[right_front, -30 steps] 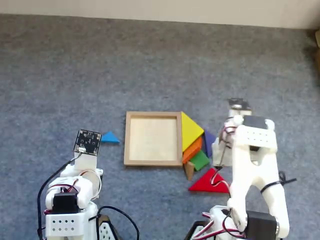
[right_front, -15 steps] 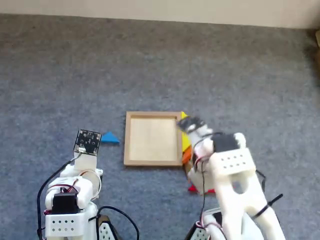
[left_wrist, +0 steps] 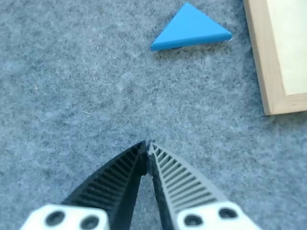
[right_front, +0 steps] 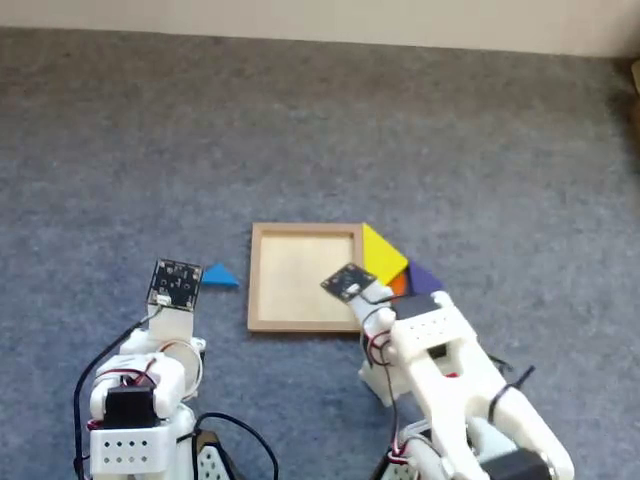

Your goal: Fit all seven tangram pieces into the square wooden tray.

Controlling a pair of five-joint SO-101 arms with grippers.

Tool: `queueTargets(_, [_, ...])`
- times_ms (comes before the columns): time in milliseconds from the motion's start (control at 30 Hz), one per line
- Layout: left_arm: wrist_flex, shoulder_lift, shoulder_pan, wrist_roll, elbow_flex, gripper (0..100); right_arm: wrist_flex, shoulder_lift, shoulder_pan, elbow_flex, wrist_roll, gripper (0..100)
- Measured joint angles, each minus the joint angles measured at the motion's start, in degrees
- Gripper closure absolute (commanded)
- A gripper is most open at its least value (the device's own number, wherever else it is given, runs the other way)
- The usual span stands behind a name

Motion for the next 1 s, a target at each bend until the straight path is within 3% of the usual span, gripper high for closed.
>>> queueTargets(167, [0.00,0.00,0.00,0.00,0.00,96,-2.37,5.27,1.85,-0.35,0.70,55.4])
queueTargets(367, [0.00,0.00,0.00,0.00,0.00,96,-2.64,6.68,6.51,-0.88,7.65,66.6])
queueTargets(700, [0.00,0.00,0.00,0.00,0.00,96,-5.63,6.59,11.69,-1.23,8.26,71.4])
queueTargets(1000, [0.00,0.00,0.00,0.00,0.00,96,-5.71,6.59,11.87,-1.32,8.26,76.1])
